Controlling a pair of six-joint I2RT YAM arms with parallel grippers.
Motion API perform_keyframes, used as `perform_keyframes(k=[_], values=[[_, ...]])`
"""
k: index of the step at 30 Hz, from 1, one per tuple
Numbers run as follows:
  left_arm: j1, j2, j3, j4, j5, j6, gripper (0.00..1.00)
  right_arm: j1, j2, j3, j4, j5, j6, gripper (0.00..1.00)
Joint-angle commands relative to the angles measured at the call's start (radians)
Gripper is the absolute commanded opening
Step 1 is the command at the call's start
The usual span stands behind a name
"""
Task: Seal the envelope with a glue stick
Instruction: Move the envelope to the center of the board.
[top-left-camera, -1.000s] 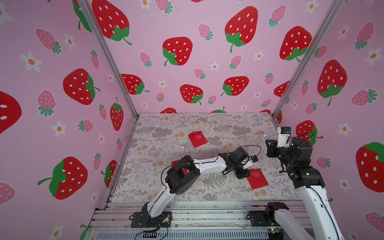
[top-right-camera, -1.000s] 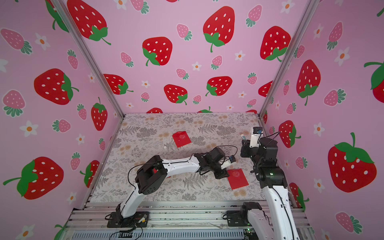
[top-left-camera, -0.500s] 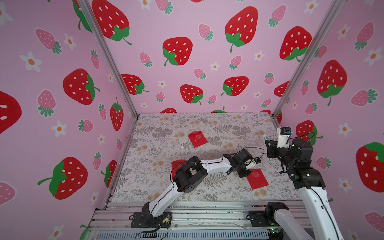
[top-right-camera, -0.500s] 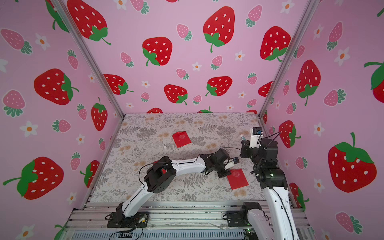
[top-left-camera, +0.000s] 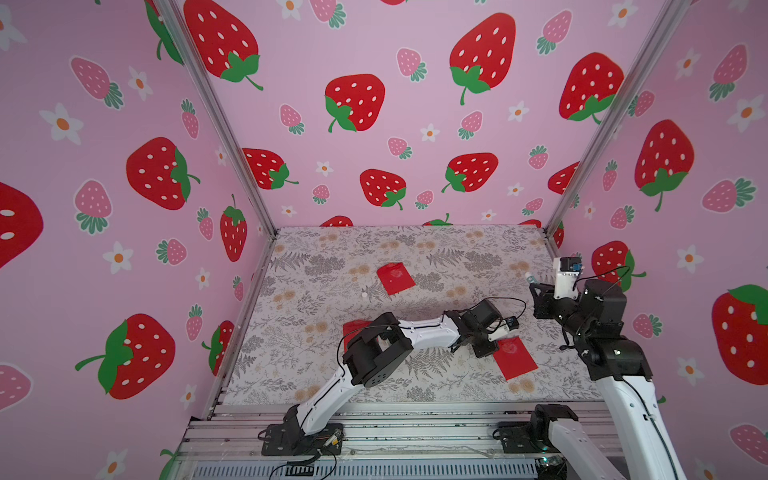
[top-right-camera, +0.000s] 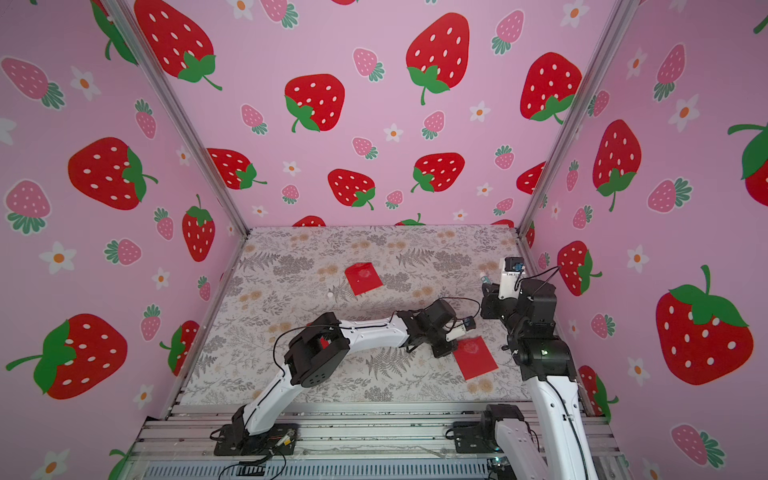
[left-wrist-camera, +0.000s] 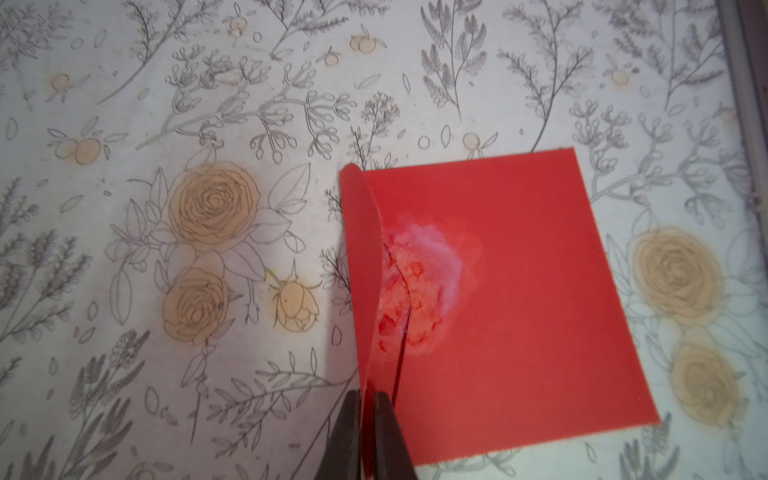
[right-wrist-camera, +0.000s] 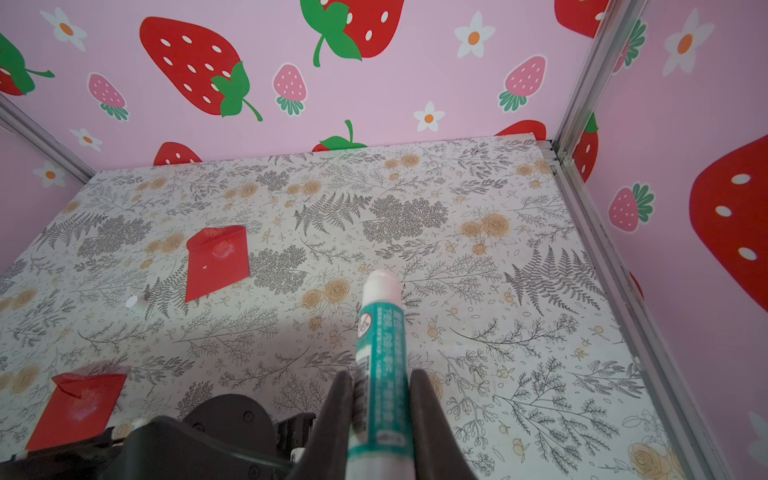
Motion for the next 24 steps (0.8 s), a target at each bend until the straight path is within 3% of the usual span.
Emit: perform_keyframes(k=[1,10,13,20,24], values=[[-0.005,-0.074,-0.081,0.035,-0.022,-0.022,0.08,-0.005,0.038,0.054,-0.070,-0.048,0.049,0.00],[0.020,-0.277,-0.375,0.148,-0.076,-0.223,0.07,0.028,0.139,0.113,-0.238,-0.185,0.174,0.00],[0.038,-0.344,-0.475,0.189,-0.115,-0.311,0.02,0.073,0.188,0.116,-0.275,-0.208,0.214,0.00],[0.095,-0.461,-0.713,0.351,-0.141,-0.512,0.01,0.287,0.266,0.123,-0.357,-0.089,0.280,0.00],[0.077,-0.471,-0.731,0.404,-0.037,-0.417,0.13,0.304,0.276,0.125,-0.395,0.004,0.309,0.00]])
